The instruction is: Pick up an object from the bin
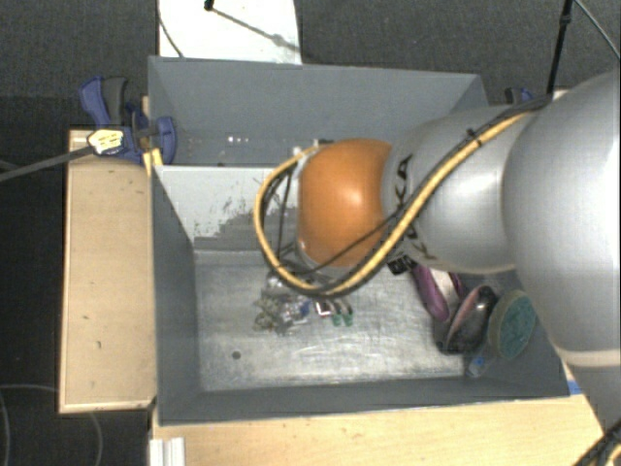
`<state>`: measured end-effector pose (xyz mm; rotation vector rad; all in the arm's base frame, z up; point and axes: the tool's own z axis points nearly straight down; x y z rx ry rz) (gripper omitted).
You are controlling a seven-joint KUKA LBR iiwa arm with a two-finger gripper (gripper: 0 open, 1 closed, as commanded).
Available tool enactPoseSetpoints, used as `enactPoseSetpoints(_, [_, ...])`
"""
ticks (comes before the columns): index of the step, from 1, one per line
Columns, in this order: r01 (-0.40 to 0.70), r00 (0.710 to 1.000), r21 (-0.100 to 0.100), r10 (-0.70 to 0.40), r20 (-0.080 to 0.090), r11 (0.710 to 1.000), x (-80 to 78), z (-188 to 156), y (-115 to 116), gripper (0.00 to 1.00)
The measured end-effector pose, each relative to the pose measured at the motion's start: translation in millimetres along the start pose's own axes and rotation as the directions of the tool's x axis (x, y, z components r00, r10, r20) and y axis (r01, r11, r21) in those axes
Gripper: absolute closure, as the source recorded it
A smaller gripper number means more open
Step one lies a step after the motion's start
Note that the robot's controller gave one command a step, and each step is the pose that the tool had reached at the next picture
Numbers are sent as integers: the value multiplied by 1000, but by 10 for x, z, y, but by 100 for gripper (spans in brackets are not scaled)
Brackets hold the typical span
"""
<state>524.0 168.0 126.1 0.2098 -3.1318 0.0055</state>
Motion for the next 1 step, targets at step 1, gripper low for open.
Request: enactPoseSetpoints(1, [28, 999, -5, -28, 15, 1000, -196, -933, 103, 100])
